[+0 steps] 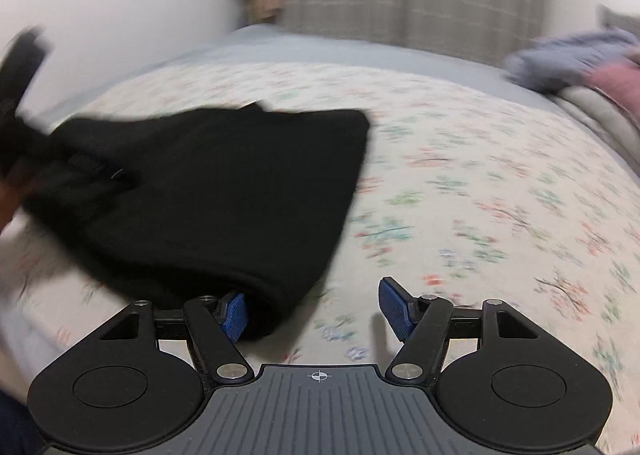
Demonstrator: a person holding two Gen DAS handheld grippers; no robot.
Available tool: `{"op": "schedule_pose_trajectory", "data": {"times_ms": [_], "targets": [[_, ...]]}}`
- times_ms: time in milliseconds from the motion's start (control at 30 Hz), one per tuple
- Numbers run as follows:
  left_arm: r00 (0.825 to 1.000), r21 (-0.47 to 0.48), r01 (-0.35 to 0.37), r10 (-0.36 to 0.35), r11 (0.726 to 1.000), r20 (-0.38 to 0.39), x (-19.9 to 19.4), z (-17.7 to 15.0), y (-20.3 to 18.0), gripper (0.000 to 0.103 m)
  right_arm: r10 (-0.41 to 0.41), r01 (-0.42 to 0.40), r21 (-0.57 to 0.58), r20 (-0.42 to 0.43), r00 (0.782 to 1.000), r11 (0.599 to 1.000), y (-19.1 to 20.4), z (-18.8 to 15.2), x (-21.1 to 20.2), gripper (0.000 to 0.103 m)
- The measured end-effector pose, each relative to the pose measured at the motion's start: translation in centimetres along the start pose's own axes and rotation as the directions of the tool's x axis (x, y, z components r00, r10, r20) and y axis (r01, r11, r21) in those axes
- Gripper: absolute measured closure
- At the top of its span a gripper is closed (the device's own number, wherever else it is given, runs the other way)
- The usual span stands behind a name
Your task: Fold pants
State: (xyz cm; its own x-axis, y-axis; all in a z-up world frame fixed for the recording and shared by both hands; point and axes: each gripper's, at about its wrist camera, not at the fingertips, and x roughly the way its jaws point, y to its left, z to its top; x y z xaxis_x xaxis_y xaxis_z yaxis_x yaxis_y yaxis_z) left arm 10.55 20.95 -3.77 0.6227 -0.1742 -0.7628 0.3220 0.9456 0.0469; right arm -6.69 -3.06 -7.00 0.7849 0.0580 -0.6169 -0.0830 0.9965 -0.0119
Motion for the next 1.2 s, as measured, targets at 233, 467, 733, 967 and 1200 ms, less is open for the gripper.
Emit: {"op": "schedule_pose_trajectory", "data": {"times_ms": [233,467,733,967,1200], "targets": [[1.0,0.037,0.002,-0.002,0.999,-0.002,-0.3,-0.3,0.0,0.054,-0.125,0.127,-0.217,0.025,0.992,0.968,3.0,-1.4,0.9,0.051],[1.0,0.066,0.001,-0.002,0.998,0.008,-0.4,-0.7,0.1,0.054,-0.168,0.171,-0.272,0.034,0.985,0.947,2.5,-1.8,0.4,0.042],[0.999,0.088,0.032,-0.031,0.996,-0.009,-1.1,-1.0,1.3,0.054,-0.119,0.164,-0.529,0.118,0.986,0.833,3.4,-3.6,-0.9,0.041],[0.998,0.07,0.047,-0.049,0.996,0.034,-3.1,-0.8,2.0,0.054,0.099,-0.067,-0.365,0.069,0.993,0.928,-0.7,0.6,-5.2,0.041],[0.985,0.087,0.164,-0.168,0.983,0.033,-3.2,-0.8,-1.3,0.054,0.261,-0.246,-0.171,0.072,0.963,0.954,0.1,4.1,-1.2,0.095]]}}
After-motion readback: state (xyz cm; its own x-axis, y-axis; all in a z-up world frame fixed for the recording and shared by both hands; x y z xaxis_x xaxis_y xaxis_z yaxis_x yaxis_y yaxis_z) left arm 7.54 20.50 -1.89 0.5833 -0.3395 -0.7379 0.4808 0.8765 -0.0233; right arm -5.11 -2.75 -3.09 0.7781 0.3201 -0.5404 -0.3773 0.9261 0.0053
